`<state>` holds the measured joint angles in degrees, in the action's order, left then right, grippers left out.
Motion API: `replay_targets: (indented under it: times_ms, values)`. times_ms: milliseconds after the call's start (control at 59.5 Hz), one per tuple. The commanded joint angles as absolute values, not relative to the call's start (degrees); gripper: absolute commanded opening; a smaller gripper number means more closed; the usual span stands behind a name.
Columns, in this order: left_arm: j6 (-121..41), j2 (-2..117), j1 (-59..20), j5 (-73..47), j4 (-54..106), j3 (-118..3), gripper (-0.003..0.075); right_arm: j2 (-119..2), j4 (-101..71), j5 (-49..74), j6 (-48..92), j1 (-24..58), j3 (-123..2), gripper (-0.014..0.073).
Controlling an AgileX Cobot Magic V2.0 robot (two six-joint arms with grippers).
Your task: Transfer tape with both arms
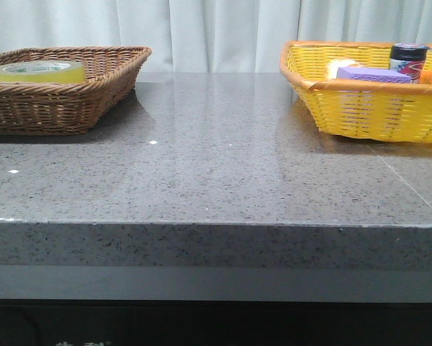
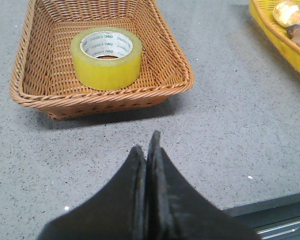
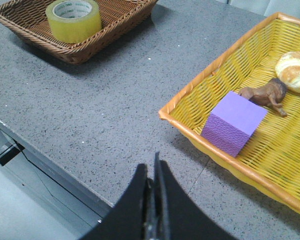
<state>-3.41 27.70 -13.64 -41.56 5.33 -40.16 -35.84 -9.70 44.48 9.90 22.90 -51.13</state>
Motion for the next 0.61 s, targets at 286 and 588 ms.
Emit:
replay_targets:
  times_ms: [286,588]
  values:
    - [-3.31,27.94,-13.85,-37.27,5.62,-41.62,-0.002,-35.84,-10.21,40.82,10.13,22.53,-52.3,-0.0068]
    - [-3.31,14.42,-6.45,-20.48,5.01,-24.62,-0.002,-35.84,-10.21,40.82,10.13,22.53,-52.3,-0.0068]
